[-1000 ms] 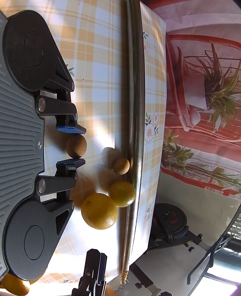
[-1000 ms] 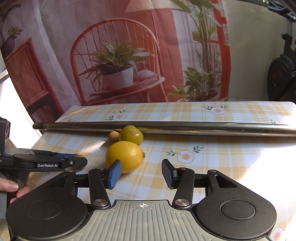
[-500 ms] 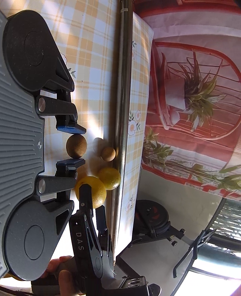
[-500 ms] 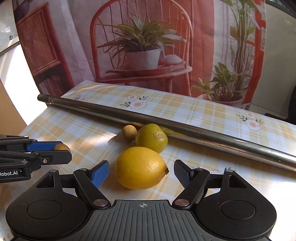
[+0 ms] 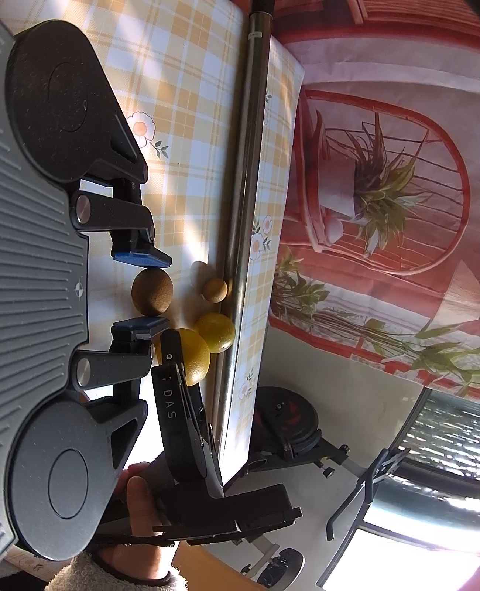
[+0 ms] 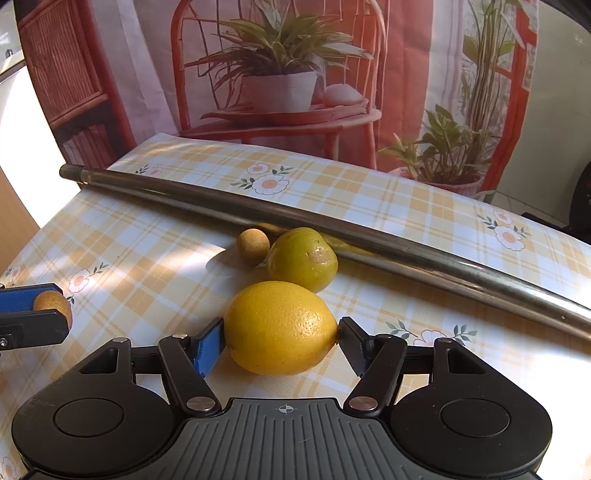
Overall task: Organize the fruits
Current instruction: 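Grasp the large yellow lemon with the right tool while the left tool holds the brown fruit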
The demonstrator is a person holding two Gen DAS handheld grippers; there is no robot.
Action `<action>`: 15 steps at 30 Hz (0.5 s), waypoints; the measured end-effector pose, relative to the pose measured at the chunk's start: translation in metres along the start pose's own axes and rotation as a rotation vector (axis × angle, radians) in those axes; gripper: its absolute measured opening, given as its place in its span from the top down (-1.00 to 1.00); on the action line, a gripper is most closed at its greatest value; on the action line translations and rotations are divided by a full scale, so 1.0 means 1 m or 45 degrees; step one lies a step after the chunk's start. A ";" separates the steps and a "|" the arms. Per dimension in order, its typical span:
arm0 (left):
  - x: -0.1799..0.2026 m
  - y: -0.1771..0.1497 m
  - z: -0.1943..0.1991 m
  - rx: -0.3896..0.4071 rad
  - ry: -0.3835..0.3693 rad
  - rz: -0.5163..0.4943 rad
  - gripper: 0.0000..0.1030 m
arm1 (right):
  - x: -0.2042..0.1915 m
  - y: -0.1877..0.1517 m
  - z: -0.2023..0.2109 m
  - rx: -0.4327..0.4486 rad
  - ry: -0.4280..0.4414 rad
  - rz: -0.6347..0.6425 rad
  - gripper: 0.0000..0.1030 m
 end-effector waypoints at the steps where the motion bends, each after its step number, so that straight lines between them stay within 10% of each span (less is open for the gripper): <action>1: 0.001 -0.001 0.002 0.000 -0.003 0.002 0.43 | -0.001 -0.001 0.004 0.009 0.012 -0.011 -0.21; 15: 0.017 -0.016 0.033 0.001 -0.049 -0.023 0.43 | -0.019 -0.025 0.070 0.127 0.053 -0.046 -0.20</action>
Point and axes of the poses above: each gripper's, at about its wrist camera, not at the fingertips, and z roughly against the way its jaws point, x to its right, y to its top, the point moved 10 cm from there along -z, roughly the way its jaws point, and after that the axes turned 3 degrees about y, right-handed, at the moved point
